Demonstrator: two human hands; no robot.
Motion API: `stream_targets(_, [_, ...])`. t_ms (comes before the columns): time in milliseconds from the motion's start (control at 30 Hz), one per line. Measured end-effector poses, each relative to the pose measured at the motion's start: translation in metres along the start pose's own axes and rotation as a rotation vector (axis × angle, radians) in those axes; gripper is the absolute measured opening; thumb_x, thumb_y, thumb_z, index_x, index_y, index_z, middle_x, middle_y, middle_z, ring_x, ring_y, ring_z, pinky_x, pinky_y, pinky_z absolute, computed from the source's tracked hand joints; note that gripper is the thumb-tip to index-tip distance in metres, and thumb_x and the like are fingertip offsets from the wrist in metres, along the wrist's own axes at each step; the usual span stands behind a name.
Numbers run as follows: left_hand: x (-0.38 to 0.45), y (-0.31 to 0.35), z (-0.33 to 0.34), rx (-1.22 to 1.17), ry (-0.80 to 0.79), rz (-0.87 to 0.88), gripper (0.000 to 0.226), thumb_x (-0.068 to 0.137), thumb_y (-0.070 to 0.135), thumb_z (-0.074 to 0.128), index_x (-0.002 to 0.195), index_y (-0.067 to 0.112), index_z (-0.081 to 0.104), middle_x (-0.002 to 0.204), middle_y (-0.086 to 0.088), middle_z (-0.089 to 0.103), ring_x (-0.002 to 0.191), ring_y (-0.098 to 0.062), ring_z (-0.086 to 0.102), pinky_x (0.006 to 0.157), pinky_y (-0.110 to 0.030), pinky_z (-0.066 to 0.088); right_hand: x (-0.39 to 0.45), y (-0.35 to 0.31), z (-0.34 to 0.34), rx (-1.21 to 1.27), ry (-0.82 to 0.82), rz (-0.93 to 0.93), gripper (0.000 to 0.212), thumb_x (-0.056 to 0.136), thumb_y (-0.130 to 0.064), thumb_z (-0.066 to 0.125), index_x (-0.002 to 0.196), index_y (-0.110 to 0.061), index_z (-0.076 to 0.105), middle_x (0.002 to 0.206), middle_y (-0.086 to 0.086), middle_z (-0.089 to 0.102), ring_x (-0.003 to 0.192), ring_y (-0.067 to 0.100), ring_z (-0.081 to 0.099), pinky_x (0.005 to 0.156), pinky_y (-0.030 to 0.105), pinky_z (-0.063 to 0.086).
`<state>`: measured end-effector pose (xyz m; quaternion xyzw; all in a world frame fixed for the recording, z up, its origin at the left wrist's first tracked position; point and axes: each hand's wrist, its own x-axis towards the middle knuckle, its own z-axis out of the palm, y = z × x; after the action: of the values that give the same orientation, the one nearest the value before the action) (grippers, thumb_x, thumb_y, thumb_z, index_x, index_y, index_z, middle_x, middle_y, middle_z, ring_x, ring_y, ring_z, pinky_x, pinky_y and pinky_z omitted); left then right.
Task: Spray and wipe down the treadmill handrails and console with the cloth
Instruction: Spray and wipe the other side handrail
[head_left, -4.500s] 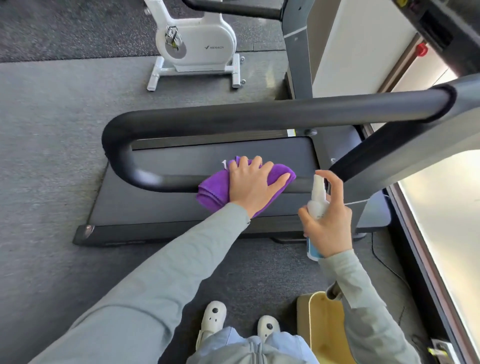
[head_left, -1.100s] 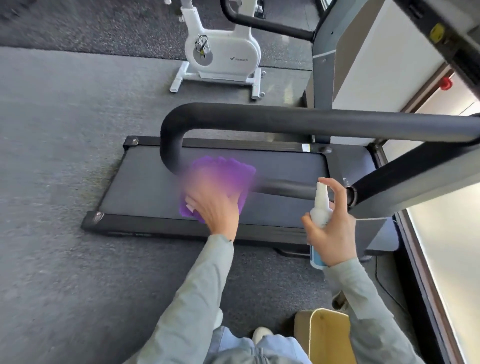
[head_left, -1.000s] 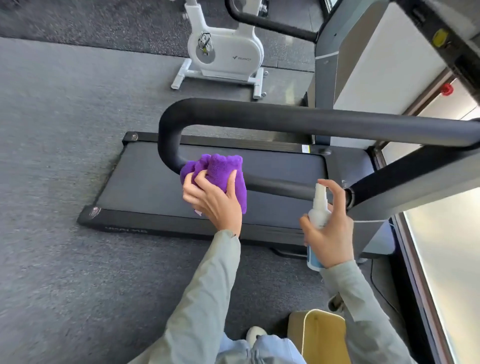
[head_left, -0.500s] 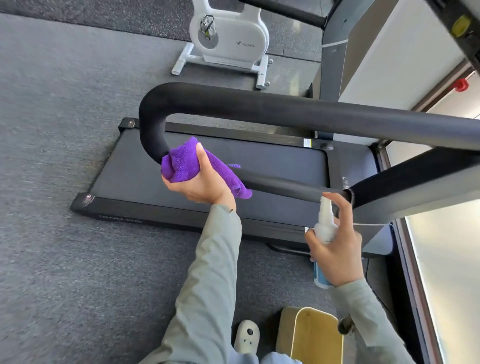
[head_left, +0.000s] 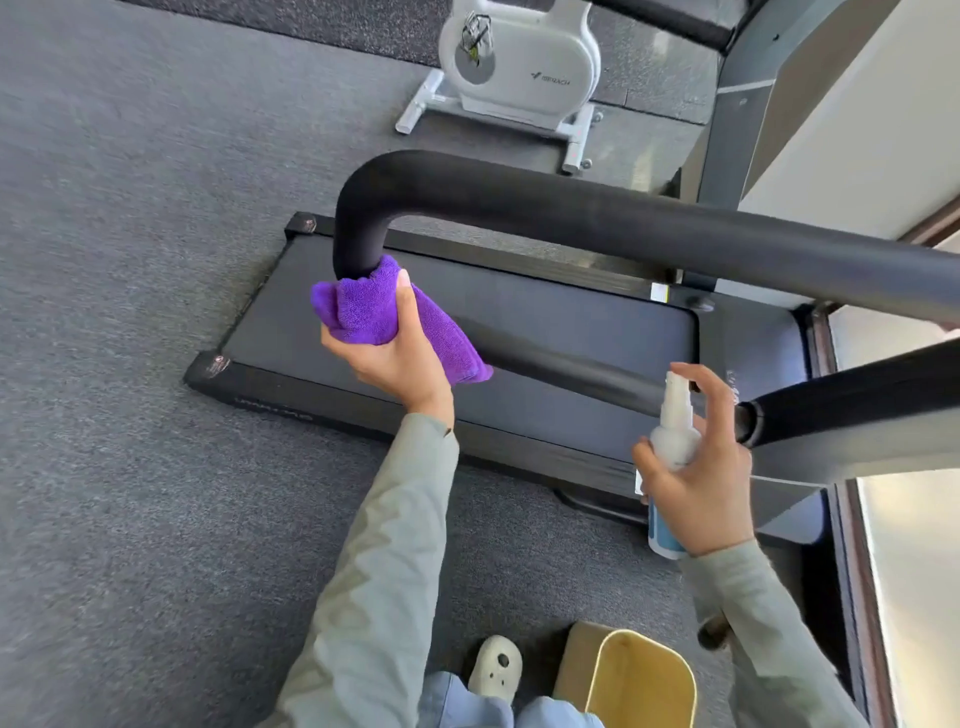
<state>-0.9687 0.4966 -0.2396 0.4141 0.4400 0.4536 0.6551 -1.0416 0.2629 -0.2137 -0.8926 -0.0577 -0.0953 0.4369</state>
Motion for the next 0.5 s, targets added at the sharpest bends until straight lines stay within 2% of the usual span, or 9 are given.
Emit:
stream_targets(67, [-0.009,-0.006,0.004,-0.003,-0.010,-0.040,0.067,0.071,0.028,0.087,0.123,0.015,0.047,0.101,0.019,0.062,0.081,0.014,0.063,0.074,-0.005,0.046,0.003,0.002,0.000,0.003,0.010,-0.012,0.067,0.071,0.012,0.067,0.128,-0.018,0.046,0.096,-0.011,0.054,0.054,0.029,0.053,0.055,0.045,0.051])
stream_targets(167, [-0.039,-0.021,0.014,-0.042,0.024,-0.165,0.063,0.070,0.036,0.086,0.114,0.024,0.043,0.097,0.020,0.060,0.073,0.020,0.058,0.063,0.000,0.043,0.000,0.008,-0.006,0.040,-0.004,0.011,0.069,0.073,0.012,0.065,0.127,-0.026,0.043,0.093,0.001,0.057,0.053,0.035,0.055,0.055,0.051,0.052])
stream_targets(200, [-0.050,-0.026,0.016,-0.040,0.022,-0.196,0.063,0.069,0.037,0.086,0.114,0.025,0.043,0.097,0.020,0.059,0.072,0.021,0.058,0.062,0.001,0.042,-0.002,0.010,-0.009,0.052,-0.001,0.018,0.070,0.074,0.011,0.064,0.126,-0.031,0.042,0.094,0.000,0.058,0.053,0.037,0.056,0.054,0.053,0.053])
stream_targets(267, [-0.074,-0.038,0.019,-0.030,0.009,-0.250,0.064,0.069,0.038,0.087,0.114,0.024,0.043,0.096,0.020,0.060,0.072,0.021,0.058,0.061,0.001,0.042,-0.007,0.017,-0.018,0.049,0.022,0.015,0.072,0.074,0.012,0.064,0.123,-0.036,0.041,0.095,-0.020,0.055,0.052,0.038,0.054,0.053,0.054,0.053])
stream_targets(300, [-0.087,-0.044,0.020,-0.026,-0.003,-0.273,0.064,0.068,0.038,0.087,0.114,0.024,0.044,0.096,0.019,0.061,0.072,0.019,0.059,0.062,0.001,0.043,-0.010,0.021,-0.024,0.048,0.040,0.012,0.073,0.073,0.012,0.065,0.122,-0.036,0.041,0.096,-0.024,0.054,0.052,0.037,0.053,0.052,0.052,0.053])
stream_targets(333, [-0.099,-0.049,0.021,-0.021,-0.018,-0.298,0.064,0.068,0.038,0.087,0.114,0.023,0.045,0.096,0.018,0.061,0.072,0.018,0.059,0.062,0.000,0.043,-0.014,0.027,-0.029,0.046,0.057,0.014,0.073,0.073,0.012,0.065,0.122,-0.036,0.041,0.095,-0.022,0.056,0.052,0.034,0.052,0.052,0.048,0.053])
stream_targets(400, [-0.123,-0.055,0.022,0.002,-0.046,-0.342,0.066,0.068,0.039,0.087,0.115,0.022,0.045,0.096,0.017,0.062,0.072,0.016,0.060,0.062,-0.001,0.044,-0.020,0.039,-0.041,0.035,0.079,0.029,0.071,0.074,0.008,0.065,0.124,-0.036,0.041,0.087,0.003,0.059,0.050,0.026,0.050,0.051,0.037,0.049])
stream_targets(500, [-0.154,-0.066,0.025,0.024,-0.072,-0.397,0.066,0.067,0.041,0.086,0.115,0.022,0.045,0.096,0.016,0.062,0.076,0.013,0.060,0.067,-0.007,0.044,-0.031,0.052,-0.056,0.036,0.125,0.067,0.066,0.076,0.002,0.064,0.125,-0.035,0.040,0.076,0.005,0.055,0.050,0.021,0.050,0.051,0.032,0.048])
